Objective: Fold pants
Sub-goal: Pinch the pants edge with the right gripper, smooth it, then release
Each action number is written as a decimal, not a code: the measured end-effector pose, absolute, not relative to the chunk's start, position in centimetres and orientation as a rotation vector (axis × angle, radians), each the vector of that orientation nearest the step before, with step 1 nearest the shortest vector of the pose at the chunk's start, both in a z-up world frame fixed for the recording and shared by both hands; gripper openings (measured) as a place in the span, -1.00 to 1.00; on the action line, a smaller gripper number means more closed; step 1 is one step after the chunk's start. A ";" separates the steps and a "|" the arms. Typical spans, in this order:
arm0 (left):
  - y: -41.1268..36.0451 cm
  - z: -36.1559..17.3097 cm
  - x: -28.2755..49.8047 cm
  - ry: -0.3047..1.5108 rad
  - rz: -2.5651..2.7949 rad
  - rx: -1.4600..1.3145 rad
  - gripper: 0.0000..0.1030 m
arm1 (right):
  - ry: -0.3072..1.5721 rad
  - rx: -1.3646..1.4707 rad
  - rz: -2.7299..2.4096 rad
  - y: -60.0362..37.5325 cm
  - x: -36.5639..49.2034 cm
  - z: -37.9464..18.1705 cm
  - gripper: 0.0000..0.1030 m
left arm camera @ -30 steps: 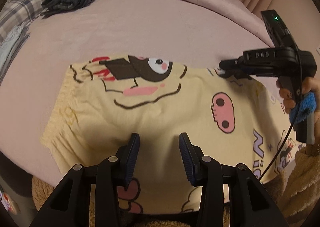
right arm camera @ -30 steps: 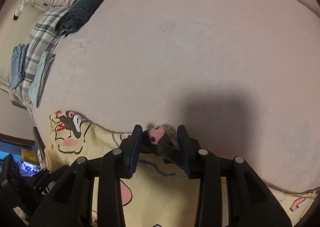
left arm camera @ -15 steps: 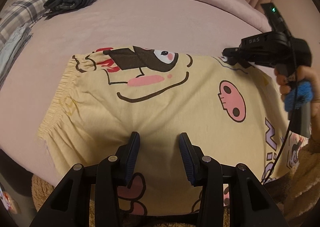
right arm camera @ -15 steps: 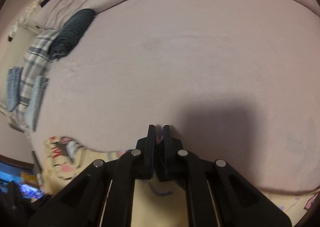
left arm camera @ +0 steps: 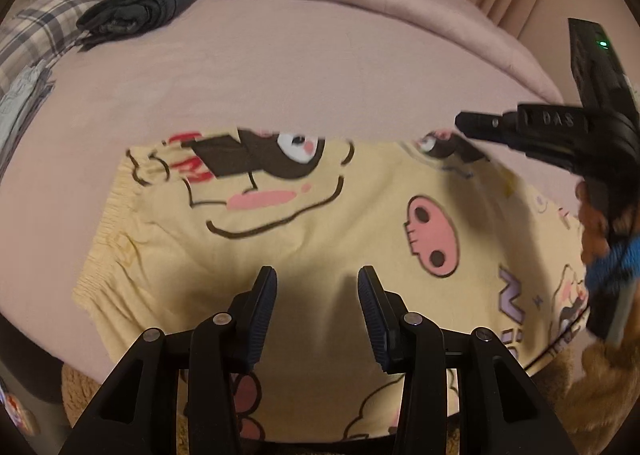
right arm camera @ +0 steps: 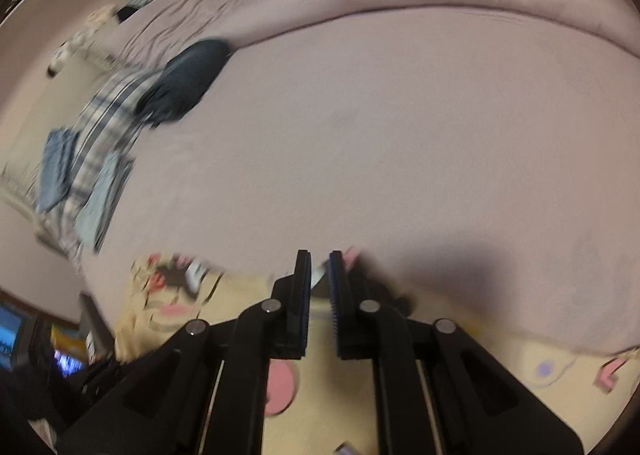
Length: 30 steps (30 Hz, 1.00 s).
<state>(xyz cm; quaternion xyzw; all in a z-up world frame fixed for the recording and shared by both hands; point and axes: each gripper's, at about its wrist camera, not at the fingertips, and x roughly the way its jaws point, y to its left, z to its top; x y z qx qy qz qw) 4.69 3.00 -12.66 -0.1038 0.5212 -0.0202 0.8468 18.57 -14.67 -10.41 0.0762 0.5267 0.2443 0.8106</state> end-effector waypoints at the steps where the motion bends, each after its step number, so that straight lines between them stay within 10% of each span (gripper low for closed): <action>1: 3.1 -13.2 4.8 1.111 -0.043 -0.223 -0.17 | 1.138 0.154 0.527 -14.3 18.3 -11.0 -0.84; 12: 4.9 -13.9 3.1 1.131 -0.010 -0.226 -0.17 | 1.108 0.072 0.229 -18.0 18.8 -14.0 -1.00; 18: 4.1 -11.9 3.2 1.113 -0.030 -0.233 -0.17 | 1.070 0.214 0.176 -23.7 15.6 -11.3 -0.80; 22: 1.9 -11.2 4.3 1.080 -0.079 -0.208 -0.17 | 1.027 0.229 0.216 -24.7 11.3 -9.9 -0.18; 30: 1.8 -14.1 5.1 1.120 -0.051 -0.113 -0.17 | 1.058 0.215 0.144 -27.9 6.1 -13.8 -0.27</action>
